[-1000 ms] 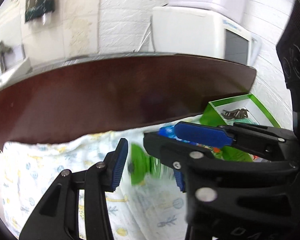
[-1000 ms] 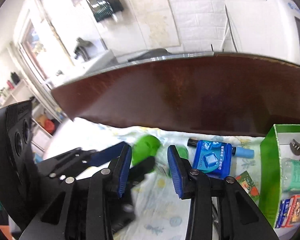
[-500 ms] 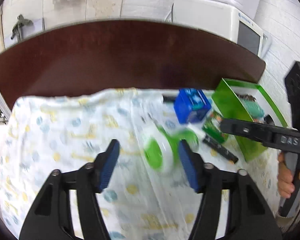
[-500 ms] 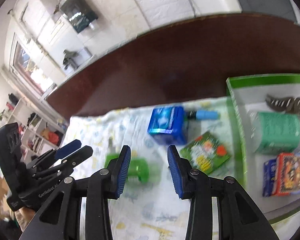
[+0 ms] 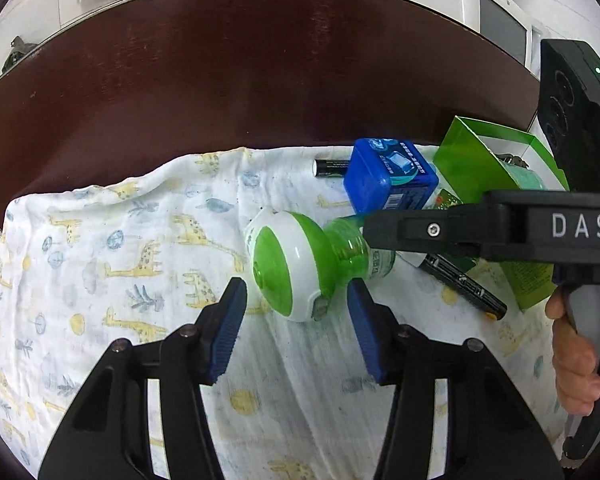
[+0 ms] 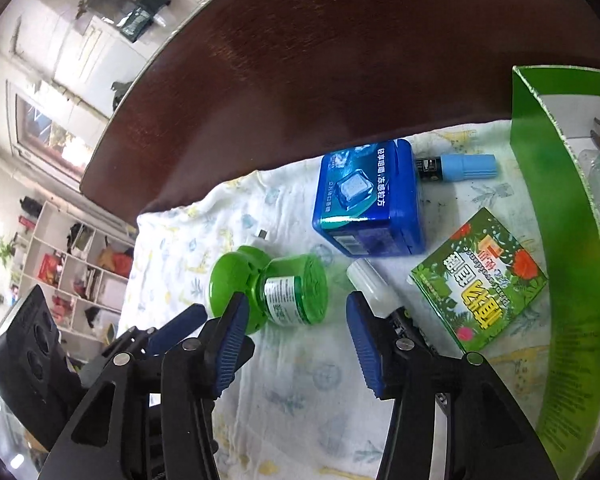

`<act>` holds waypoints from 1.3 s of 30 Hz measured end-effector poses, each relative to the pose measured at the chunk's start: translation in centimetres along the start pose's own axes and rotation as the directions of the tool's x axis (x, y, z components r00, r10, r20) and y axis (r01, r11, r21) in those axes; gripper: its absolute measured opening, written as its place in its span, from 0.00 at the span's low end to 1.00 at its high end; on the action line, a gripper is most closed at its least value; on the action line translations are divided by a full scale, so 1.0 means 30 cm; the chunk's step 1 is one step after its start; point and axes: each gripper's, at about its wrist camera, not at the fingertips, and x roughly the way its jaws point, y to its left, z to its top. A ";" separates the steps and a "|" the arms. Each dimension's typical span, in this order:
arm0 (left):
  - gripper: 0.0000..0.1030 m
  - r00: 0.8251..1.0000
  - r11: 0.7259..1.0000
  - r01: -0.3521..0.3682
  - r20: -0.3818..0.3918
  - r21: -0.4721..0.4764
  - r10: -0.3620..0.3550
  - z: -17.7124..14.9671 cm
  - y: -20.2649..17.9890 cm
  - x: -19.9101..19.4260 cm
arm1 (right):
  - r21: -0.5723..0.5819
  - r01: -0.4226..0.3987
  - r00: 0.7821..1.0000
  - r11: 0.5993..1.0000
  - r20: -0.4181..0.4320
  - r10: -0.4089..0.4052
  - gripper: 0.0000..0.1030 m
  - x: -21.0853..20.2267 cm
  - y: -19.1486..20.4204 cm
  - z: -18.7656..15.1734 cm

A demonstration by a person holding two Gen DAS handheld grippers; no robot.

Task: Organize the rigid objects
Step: 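Close the right gripper around the green-capped repellent bottle, then carry the repellent bottle into the green box and release it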

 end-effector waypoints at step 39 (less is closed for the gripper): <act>0.44 0.975 0.933 0.102 0.153 0.345 -0.163 0.202 -0.564 -0.187 | 0.056 0.110 0.926 0.992 0.357 -0.122 0.38 -0.566 -0.156 -0.031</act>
